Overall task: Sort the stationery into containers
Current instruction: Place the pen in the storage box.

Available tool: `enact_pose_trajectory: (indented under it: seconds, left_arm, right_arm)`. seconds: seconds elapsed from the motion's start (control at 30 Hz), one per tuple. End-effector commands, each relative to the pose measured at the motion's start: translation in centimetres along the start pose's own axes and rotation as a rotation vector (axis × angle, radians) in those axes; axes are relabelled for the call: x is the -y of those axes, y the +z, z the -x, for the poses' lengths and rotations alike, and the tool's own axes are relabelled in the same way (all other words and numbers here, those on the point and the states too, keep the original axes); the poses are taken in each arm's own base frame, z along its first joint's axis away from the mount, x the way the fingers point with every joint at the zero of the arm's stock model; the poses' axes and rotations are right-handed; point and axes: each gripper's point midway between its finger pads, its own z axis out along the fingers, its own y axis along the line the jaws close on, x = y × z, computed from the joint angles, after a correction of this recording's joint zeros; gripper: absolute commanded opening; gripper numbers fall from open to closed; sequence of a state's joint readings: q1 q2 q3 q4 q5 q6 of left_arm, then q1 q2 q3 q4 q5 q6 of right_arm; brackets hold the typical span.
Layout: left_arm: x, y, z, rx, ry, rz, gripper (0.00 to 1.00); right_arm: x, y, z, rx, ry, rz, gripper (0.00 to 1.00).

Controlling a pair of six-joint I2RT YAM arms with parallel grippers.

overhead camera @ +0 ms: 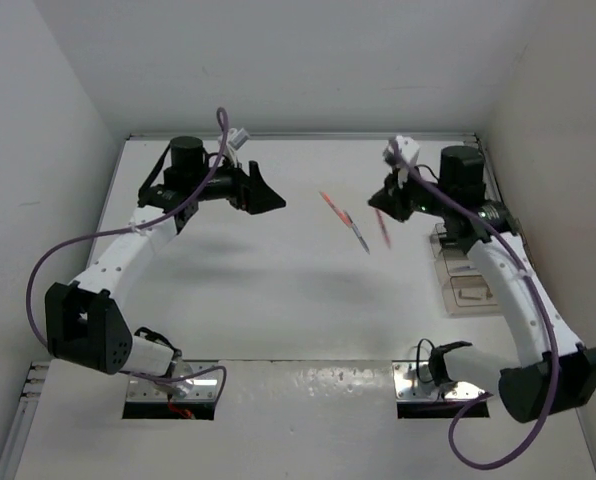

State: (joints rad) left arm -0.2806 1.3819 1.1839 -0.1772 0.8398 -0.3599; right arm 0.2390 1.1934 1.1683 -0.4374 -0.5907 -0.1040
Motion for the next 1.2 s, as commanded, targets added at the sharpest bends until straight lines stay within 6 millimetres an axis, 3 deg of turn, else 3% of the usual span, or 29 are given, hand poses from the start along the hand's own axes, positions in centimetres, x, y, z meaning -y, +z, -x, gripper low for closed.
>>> enact_pose_trajectory:
  seconds: [0.0,0.07,0.1,0.17,0.3,0.43,0.57,0.77,1.17]
  left_arm:
    - [-3.0,-1.4,-0.1,-0.015,0.024,0.08,1.0]
    - [-4.2,-1.4,-0.7,-0.024,0.005,0.099,1.0]
    - [-4.9,-1.5,-1.0,-0.03,-0.011,0.11,1.0]
    - [-5.5,-1.4,-1.2,-0.037,-0.031,0.114,1.0]
    - [-6.3,-1.2,-1.6,-0.05,-0.058,0.127,1.0]
    - [-6.6,-1.0,-1.3,-0.034,-0.064,0.137,1.0]
    - [-7.0,-0.7,-1.7,-0.04,-0.093,0.141,1.0]
    - [-7.1,-0.7,-1.8,-0.052,-0.101,0.146,1.0]
    - [-8.0,-0.4,-2.6,-0.065,-0.148,0.181,1.0]
  right_arm:
    - [1.5,-4.3,-6.7,-0.197,-0.699,0.08,0.0]
    - [4.0,-5.5,-8.8,-0.263,-0.971,0.081,0.0]
    - [6.0,-7.0,-10.3,-0.314,-0.973,0.057,0.0]
    - [7.8,-8.2,-10.7,-0.348,-1.076,0.086,0.0]
    - [11.6,-10.7,-10.5,-0.382,-1.109,0.075,0.0]
    - [11.7,-12.3,-12.7,-0.42,-1.173,0.168,0.0]
    - [10.9,-12.8,-16.4,-0.473,-1.127,0.242,0.0]
    - [10.7,-13.3,-20.2,-0.48,-1.111,0.303,0.0]
    - [12.5,-14.0,-25.4,-0.505,-1.153,0.337,0.0]
